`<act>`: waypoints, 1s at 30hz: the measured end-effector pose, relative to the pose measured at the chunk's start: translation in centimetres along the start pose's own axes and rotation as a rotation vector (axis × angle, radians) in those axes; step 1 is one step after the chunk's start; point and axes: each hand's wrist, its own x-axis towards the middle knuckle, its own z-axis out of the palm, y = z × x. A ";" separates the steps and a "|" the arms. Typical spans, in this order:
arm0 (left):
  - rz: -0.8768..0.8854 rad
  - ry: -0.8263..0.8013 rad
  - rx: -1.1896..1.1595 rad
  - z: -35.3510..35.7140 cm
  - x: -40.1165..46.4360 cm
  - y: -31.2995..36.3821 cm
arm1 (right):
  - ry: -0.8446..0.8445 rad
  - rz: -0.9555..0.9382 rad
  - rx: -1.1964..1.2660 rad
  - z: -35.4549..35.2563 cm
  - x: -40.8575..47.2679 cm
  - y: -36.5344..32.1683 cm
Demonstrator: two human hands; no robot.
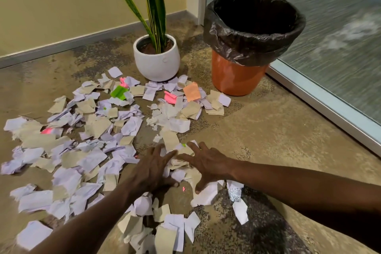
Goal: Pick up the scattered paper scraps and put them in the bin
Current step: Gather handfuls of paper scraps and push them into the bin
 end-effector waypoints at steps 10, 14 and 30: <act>0.077 0.212 -0.262 0.2 -1.0 2.8 | 0.148 0.148 0.426 0.2 1.2 0.4; 0.100 0.219 -0.307 0.3 -1.0 2.8 | 0.168 0.185 0.556 0.0 1.6 0.7; -0.194 0.529 -0.789 -5.4 -0.2 1.8 | 0.221 0.352 1.003 -9.0 0.4 5.6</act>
